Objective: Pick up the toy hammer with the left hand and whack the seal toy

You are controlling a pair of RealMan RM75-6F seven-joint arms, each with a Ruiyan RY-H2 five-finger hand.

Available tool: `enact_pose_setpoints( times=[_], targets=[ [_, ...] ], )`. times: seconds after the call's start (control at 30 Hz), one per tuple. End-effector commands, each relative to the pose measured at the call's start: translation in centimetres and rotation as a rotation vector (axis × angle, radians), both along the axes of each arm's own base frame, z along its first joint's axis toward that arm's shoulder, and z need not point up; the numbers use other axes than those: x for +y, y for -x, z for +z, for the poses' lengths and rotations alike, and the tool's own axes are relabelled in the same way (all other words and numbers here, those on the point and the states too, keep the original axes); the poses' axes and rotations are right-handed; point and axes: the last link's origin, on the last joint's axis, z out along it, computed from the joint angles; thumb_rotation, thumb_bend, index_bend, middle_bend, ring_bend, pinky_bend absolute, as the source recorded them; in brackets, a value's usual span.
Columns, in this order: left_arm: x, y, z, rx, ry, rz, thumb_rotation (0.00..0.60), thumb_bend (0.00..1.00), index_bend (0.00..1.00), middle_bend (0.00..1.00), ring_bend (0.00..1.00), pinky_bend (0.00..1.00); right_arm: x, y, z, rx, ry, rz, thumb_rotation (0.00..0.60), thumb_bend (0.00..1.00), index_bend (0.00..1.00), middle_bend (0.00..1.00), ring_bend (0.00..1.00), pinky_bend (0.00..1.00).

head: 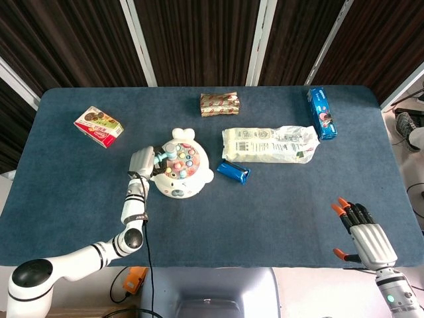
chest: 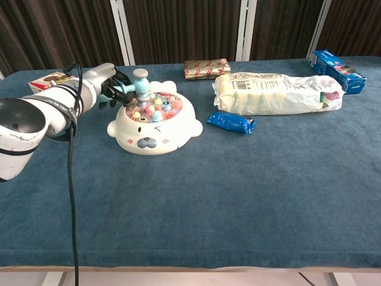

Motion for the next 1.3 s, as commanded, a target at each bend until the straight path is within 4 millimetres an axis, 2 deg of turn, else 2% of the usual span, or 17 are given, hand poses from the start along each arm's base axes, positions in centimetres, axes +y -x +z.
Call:
enact_pose_setpoints(
  times=[0.03,0.17,0.27,0.3,0.37,0.53,0.73,1.1,1.17,1.23,1.3],
  targets=[
    [-0.7,0.2,1.6,-0.018,-0.034,-0.032,0.6,0.87,0.88,0.97,1.0,1.0,0.0,0.0,0.0,0.002,-0.002,0.002,0.6,0.31,0.0,0.0,0.0,0.0],
    [-1.4,0.7,2.3,-0.013,-0.048,-0.05,0.6,0.87,0.88,0.97,1.0,1.0,0.1,-0.1,-0.1,0.002,-0.006,0.003,0.6,0.31,0.0,0.0,0.0,0.0],
    [-2.9,2.0,3.1,-0.007,-0.058,-0.063,0.6,0.86,0.88,0.96,1.0,1.0,0.2,-0.2,-0.3,0.003,-0.011,0.008,0.6,0.31,0.0,0.0,0.0,0.0],
    [-4.2,3.6,3.4,0.012,-0.054,-0.058,0.6,0.86,0.89,0.96,1.0,1.0,0.3,-0.3,-0.3,0.003,-0.015,0.013,0.6,0.31,0.0,0.0,0.0,0.0],
    [-5.8,5.1,3.4,0.016,-0.037,-0.061,0.6,0.86,0.89,0.96,1.0,1.0,0.4,-0.3,-0.4,0.003,-0.018,0.016,0.6,0.31,0.0,0.0,0.0,0.0],
    [-8.2,8.0,2.2,0.054,-0.007,-0.062,0.6,0.83,0.89,0.95,0.98,1.0,0.5,-0.4,-0.8,0.004,-0.035,0.022,0.6,0.31,0.0,0.0,0.0,0.0],
    [-8.6,10.5,1.3,0.08,-0.004,-0.037,0.6,0.8,0.88,0.89,0.92,1.0,0.7,-0.5,-0.5,-0.005,-0.033,0.03,0.6,0.31,0.0,0.0,0.0,0.0],
    [-9.1,12.8,0.9,0.167,0.0,-0.035,0.6,0.76,0.86,0.76,0.72,0.99,0.8,-0.5,-0.7,-0.007,-0.043,0.031,0.6,0.31,0.0,0.0,0.0,0.0],
    [-9.1,12.9,0.9,0.169,0.004,-0.032,0.6,0.76,0.86,0.74,0.68,0.89,0.8,-0.5,-0.7,-0.006,-0.044,0.032,0.6,0.31,0.0,0.0,0.0,0.0],
    [-9.2,13.1,0.9,0.175,0.006,-0.031,0.6,0.76,0.86,0.73,0.67,0.67,0.8,-0.5,-0.7,-0.006,-0.043,0.031,0.6,0.31,0.0,0.0,0.0,0.0],
    [-9.3,13.4,0.8,0.187,-0.001,-0.032,0.6,0.76,0.85,0.71,0.65,0.6,0.8,-0.5,-0.7,-0.006,-0.044,0.031,0.6,0.31,0.0,0.0,0.0,0.0]
  ],
)
